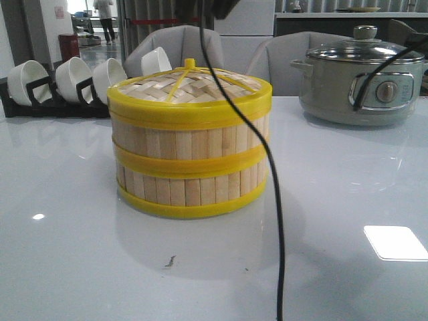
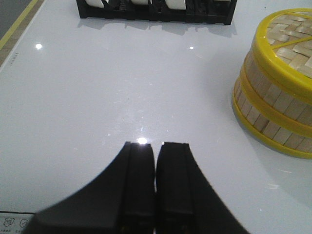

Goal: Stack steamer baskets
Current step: 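Open the right gripper and raise it away from the lid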

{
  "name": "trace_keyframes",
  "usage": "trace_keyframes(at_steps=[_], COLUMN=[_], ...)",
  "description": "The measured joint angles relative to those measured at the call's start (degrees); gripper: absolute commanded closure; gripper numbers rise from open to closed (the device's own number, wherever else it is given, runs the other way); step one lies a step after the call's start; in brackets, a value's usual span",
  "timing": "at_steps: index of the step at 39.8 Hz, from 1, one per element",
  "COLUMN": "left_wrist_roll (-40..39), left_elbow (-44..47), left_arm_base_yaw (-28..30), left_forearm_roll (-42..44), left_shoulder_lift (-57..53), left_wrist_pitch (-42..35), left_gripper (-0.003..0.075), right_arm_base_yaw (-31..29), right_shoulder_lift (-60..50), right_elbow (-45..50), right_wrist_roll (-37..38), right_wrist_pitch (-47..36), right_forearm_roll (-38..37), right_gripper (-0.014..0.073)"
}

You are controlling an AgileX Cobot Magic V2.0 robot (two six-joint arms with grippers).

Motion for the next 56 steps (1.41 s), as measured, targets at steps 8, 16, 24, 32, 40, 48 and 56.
trace_keyframes(at_steps=[8,16,24,32,40,48,56], left_wrist_roll=[0.00,0.00,0.00,0.00,0.00,0.00,0.00], left_elbow=[0.00,0.03,0.03,0.03,0.03,0.03,0.03], left_arm_base_yaw=[0.00,0.00,0.00,0.00,0.00,0.00,0.00], left_forearm_roll=[0.00,0.00,0.00,0.00,0.00,0.00,0.00], left_shoulder_lift=[0.00,0.00,0.00,0.00,0.00,0.00,0.00], left_wrist_pitch=[0.00,0.00,0.00,0.00,0.00,0.00,0.00], left_gripper=[0.0636,0.0636,0.0636,0.0636,0.0636,0.0636,0.0636], right_arm_base_yaw=[-5.34,-11.90,-19.13,-26.02,-31.51,-35.85,-36.48], right_shoulder_lift=[-6.98,-17.47,-32.82,-48.92,-64.73,-77.74,-86.36], right_elbow=[0.00,7.42,29.27,52.99,73.56,87.99,98.36], right_wrist_roll=[0.00,0.00,0.00,0.00,0.00,0.00,0.00], right_wrist_pitch=[0.65,-0.27,-9.18,-19.93,-27.97,-31.96,-34.73], right_forearm_roll=[-1.25,-1.52,-1.52,-1.52,-1.52,-1.52,-1.52], right_gripper=[0.0128,0.0128,0.0128,0.0128,0.0128,0.0128,0.0128])
